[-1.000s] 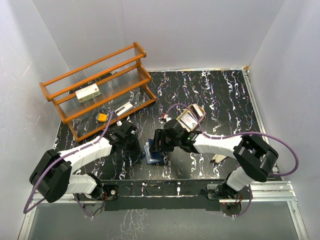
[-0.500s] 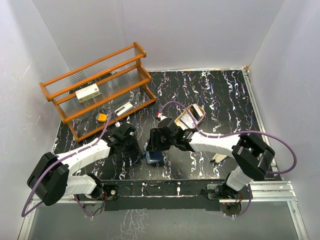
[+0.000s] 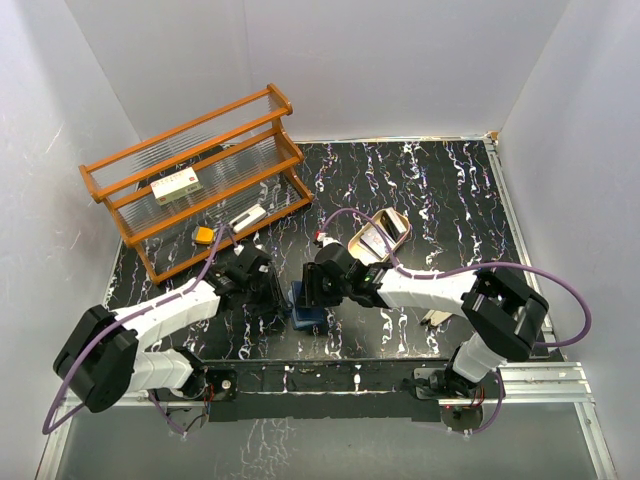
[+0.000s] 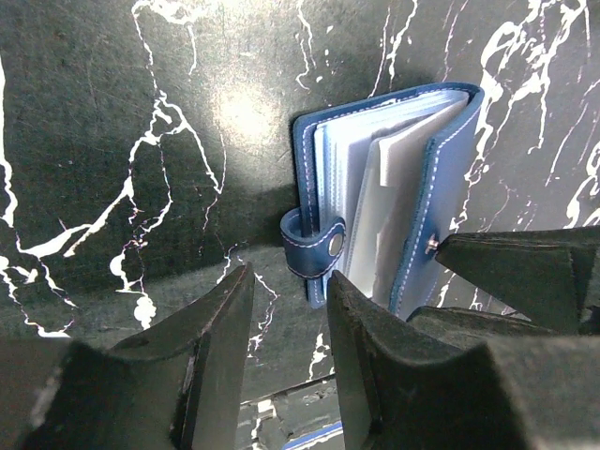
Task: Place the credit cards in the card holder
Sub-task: Close the card holder at the center of the board.
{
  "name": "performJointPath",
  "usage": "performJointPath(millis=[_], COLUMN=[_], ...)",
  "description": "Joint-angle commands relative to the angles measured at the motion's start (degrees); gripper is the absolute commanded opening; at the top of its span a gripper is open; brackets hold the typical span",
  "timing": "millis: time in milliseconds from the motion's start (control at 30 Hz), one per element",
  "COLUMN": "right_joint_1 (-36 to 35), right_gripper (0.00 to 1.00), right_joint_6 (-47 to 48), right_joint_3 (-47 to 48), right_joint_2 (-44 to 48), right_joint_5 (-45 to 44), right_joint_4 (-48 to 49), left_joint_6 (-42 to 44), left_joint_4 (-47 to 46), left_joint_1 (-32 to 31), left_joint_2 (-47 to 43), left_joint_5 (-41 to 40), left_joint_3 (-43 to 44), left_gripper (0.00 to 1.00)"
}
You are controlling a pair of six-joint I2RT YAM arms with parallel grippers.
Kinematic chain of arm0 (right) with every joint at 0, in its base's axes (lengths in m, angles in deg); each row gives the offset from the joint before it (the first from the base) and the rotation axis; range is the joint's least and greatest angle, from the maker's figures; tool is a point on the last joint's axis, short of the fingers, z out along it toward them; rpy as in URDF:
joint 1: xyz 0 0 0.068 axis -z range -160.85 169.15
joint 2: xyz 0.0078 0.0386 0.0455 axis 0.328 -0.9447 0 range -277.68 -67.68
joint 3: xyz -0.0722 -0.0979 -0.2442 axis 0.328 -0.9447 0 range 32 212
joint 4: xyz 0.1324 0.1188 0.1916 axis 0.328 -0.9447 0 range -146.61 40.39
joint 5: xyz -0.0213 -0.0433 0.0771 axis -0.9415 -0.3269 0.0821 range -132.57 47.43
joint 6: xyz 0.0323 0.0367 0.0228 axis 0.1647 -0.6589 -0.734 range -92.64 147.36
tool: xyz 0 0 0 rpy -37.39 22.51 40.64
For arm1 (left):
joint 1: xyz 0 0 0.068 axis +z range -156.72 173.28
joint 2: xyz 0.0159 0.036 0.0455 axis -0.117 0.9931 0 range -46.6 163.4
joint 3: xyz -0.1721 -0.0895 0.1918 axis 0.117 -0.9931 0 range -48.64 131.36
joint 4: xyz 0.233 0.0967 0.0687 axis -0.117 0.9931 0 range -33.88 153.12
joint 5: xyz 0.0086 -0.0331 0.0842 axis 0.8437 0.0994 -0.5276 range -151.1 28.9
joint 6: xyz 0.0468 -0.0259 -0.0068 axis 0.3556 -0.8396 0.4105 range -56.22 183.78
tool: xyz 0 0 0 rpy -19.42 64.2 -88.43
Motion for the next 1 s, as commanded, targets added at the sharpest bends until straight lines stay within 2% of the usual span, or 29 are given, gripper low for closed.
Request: performJointPath(millis=[0,267,467,967], right_joint_1=[-0.4,-0.4,-0.5,-1.4], right_gripper=[0.4,0.4,0.39,0.36], right_joint_6=[-0.3,-0.3,0.0,2.3], right_joint_3=[0.1,0.4,0.7,1.4], right_joint_2=[-0.2,-1.0,-1.2,-4.1], right_joint_5=[-1.5,-1.0,-1.3,-3.4], right_joint_4=[3.4,3.6,3.5,0.5], left_joint_6=[1.1,1.3,1.7,-2.0], left_joint_4=[0.7,-0.4,1.3,4.3], left_joint_1=[-0.6,-0.8,-1.0,-1.0], left_joint_2=[1.2,2.2,4.3,-0.7], left_joint_5=[0.9,1.6,-1.1,-7.5], left_joint_3=[0.3,-0.2,1.6,0.6], left_gripper=[0.36,0.36,0.37,0.34])
